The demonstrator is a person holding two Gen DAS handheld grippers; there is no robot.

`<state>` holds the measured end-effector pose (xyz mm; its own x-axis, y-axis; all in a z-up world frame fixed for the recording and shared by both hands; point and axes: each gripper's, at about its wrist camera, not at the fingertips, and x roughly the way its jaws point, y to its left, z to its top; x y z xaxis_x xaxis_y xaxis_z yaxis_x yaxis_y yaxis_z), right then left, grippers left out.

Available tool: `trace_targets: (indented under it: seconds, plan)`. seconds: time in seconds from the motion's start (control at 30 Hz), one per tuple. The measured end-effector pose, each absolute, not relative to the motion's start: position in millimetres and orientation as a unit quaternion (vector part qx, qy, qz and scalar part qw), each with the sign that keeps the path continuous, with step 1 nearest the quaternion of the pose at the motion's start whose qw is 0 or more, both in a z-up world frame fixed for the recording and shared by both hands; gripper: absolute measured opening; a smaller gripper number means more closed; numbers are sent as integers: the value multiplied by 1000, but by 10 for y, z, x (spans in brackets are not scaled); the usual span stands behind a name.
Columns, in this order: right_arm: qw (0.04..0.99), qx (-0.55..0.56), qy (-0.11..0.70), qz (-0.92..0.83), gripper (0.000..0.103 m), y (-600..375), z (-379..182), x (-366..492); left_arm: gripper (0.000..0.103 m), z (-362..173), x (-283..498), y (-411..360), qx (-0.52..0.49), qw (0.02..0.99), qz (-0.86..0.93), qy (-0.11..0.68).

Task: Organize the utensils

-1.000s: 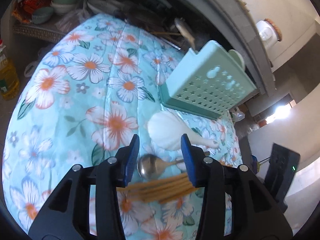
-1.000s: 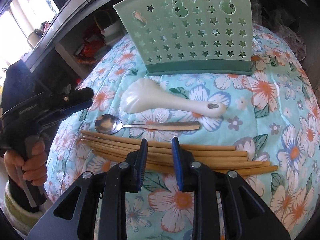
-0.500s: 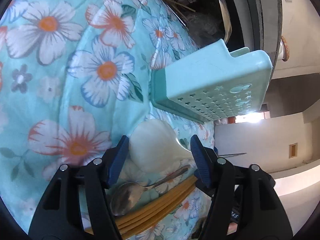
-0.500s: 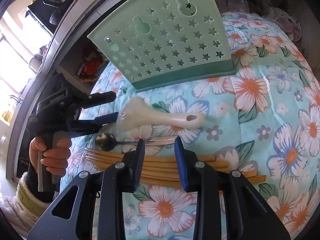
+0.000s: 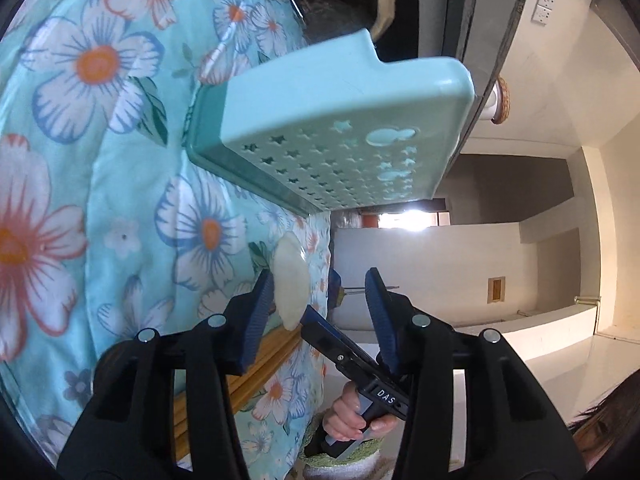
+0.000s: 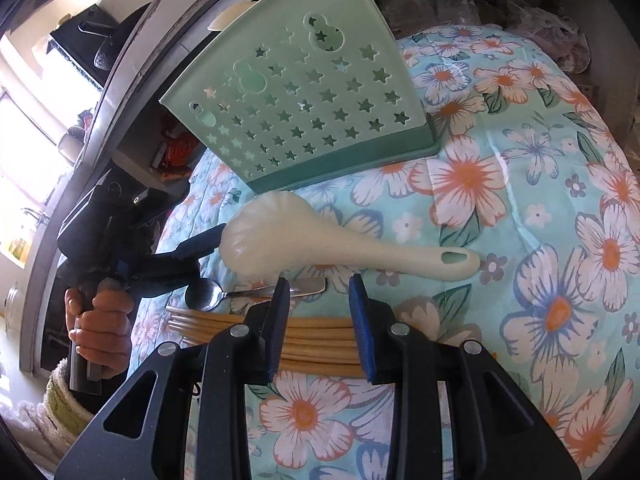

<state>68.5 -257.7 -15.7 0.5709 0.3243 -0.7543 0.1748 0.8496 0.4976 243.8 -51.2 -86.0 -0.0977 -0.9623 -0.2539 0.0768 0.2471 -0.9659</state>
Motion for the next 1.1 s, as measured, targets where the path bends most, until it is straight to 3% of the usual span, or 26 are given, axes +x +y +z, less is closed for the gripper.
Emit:
trace_targets:
  seconds: [0.33,0.5,0.8,1.1]
  plan:
    - [839,300,452,42,30,-2745,-219,540,36,-507,1969,-945,-267,602,-512,551]
    - [833,318,450,47,30,-2781,-258,561,28,-454,1828,-1082,-267,599,-520,547]
    - [821,346,452,56,30,-2847,-280,557,28,-411,1636,-1367,-203,635,-508,545]
    - [813,359,456,54,30,-2932,-279,464,46,-766,1903,-1003,-331,565,-467,595]
